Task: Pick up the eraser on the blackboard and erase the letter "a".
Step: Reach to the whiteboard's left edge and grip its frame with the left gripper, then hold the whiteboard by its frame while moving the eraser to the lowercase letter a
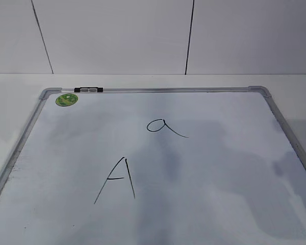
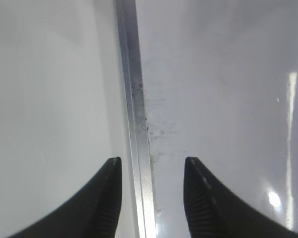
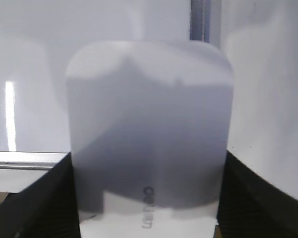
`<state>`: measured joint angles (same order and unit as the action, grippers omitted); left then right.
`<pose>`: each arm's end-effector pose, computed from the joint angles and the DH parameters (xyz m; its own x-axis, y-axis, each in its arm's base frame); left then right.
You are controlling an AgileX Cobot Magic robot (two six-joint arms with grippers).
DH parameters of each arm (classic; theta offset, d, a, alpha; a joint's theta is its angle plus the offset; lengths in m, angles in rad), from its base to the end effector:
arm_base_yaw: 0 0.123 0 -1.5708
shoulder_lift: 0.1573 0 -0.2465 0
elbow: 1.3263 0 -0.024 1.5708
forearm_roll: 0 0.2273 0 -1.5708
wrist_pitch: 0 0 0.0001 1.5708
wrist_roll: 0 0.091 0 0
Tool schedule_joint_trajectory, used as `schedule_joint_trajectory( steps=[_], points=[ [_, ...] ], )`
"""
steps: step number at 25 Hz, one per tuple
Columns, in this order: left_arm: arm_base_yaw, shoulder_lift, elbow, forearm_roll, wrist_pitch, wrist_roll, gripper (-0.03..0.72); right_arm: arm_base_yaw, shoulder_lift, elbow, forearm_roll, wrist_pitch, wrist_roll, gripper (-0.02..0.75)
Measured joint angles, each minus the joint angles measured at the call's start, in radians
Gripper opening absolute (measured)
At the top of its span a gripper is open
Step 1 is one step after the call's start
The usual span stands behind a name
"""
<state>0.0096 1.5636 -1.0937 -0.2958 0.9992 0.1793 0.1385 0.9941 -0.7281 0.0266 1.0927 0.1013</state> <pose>0.2751 -0.0197 0.2178 -0.9774 0.0060 -0.2115 0.0572 0.9699 -0.2365 0.1525 0.0234 0.2444 -0.9567 -0.0190 -0.2905 -0.0368 0.9978 0.0558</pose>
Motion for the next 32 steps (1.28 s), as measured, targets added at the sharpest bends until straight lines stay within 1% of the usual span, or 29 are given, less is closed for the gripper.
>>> schedule_joint_trajectory(
  steps=[6,11,22,32],
  points=[
    [0.0,0.142,-0.082,0.002,-0.032,0.022,0.282,0.0,0.0,0.0,0.0,-0.006,0.0,0.56],
    [0.0,0.222,-0.112,0.002,-0.038,0.032,0.259,0.0,0.0,0.0,0.0,-0.008,0.0,0.56],
    [0.0,0.324,-0.123,0.002,-0.071,0.055,0.245,0.0,0.0,0.0,0.0,-0.008,0.0,0.56],
    [0.0,0.343,-0.125,0.002,-0.101,0.057,0.238,0.0,0.0,0.0,0.0,-0.008,0.0,0.56]
  ],
)
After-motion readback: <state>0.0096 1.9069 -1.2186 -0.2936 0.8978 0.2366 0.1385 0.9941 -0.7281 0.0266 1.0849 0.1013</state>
